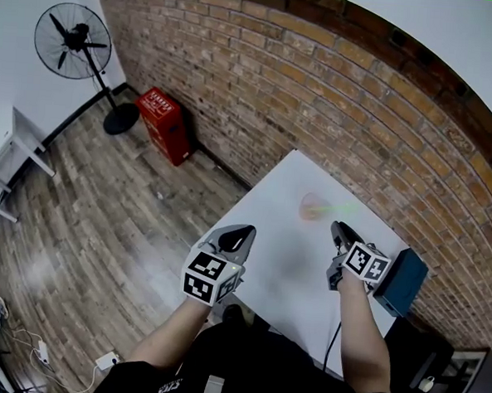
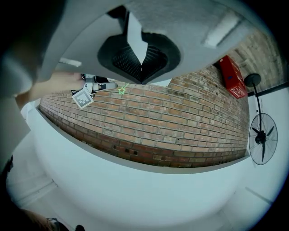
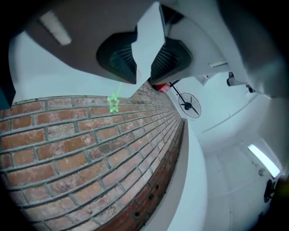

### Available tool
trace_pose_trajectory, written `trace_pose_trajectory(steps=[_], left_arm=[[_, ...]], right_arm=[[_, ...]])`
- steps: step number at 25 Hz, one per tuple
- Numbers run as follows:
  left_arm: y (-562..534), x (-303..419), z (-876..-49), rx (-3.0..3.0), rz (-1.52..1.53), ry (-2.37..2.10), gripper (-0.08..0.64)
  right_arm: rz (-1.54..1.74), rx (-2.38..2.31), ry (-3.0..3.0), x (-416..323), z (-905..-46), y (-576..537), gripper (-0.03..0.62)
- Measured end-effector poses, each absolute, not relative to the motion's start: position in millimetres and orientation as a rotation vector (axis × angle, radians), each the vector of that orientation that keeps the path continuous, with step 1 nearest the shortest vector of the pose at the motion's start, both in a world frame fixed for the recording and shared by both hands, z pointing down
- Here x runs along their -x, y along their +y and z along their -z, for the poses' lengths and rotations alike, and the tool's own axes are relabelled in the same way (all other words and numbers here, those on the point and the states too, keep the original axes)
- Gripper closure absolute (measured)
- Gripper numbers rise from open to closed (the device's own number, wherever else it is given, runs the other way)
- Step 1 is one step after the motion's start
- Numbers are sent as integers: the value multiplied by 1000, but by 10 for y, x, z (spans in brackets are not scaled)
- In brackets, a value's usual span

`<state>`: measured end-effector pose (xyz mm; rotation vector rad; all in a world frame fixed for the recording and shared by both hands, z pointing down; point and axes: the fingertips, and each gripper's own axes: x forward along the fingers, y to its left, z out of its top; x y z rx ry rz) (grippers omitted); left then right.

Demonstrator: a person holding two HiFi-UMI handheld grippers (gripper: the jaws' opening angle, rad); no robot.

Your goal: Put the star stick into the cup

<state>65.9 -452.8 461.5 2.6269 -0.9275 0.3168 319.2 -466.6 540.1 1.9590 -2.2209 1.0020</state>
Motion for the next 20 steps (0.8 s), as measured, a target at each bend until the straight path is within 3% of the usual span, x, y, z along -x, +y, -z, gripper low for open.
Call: trace_pose_trajectory(steps=[5,10,20], left_arm=[[-4439,-634,-4462,-2686,-295,-867,553],[-4418,-690,-4292,-2722,-231,-792,553],[-4443,-934,-4142,-2741,-208,-856,553]], right_arm=[[-905,-1985,-2300,-2931,-5007,-4188,508],[-815,-1979,-2379,-2710,-4717,-3805,589],[-471,-1730,-2590,-2404,-4019,-3531,594]])
